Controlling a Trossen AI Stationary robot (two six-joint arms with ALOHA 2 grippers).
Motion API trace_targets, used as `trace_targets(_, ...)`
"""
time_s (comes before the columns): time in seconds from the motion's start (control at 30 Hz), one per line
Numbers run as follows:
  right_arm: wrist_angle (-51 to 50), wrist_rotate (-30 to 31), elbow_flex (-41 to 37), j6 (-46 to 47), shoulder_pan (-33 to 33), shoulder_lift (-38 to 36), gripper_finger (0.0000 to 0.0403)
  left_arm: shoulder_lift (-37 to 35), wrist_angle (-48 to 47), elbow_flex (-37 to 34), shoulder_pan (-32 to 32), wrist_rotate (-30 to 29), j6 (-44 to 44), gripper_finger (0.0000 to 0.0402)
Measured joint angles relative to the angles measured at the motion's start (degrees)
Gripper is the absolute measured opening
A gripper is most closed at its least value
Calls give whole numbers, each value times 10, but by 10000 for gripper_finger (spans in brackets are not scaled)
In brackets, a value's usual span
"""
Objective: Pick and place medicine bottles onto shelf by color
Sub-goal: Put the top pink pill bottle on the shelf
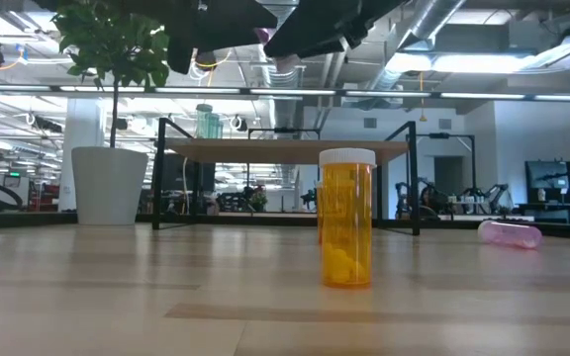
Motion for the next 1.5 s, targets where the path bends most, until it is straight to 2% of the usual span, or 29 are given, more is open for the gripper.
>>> trace_targets(0.17,-28,24,-3,5,14,-19,227,-28,3,-6,6,41,11,87)
trace_targets(0.37,-36,87,-28,27,43,-62,218,-76,26,-44,10,84,12,87)
trace_targets(0.47,-6,104,-69,35,57,-94,218,-90,115,-80,10,123,12,87)
trace_targets(0.57,108,102,-126,22,65,-127,219,-88,224,-126,10,172,8,87)
trace_targets(0.67,268,60,-186,-11,68,-153,218,-88,330,-166,15,202,0,87)
trace_targets(0.77,405,-2,-246,-28,59,-168,217,-88,389,-188,18,216,-4,87)
trace_targets(0.97,610,-126,-314,-25,19,-131,219,-87,417,-183,18,240,-4,87)
trace_targets(1.13,714,-199,-308,-32,2,-68,217,-66,462,-159,18,260,-3,87)
trace_targets(1.23,747,-202,-298,-61,0,-44,218,-52,486,-135,18,291,4,87)
trace_targets(1.37,781,-202,-265,-101,8,-21,221,-33,488,-101,17,301,11,87)
trace_targets(1.5,766,-202,-218,-167,25,-12,221,-4,492,-67,17,313,12,87)
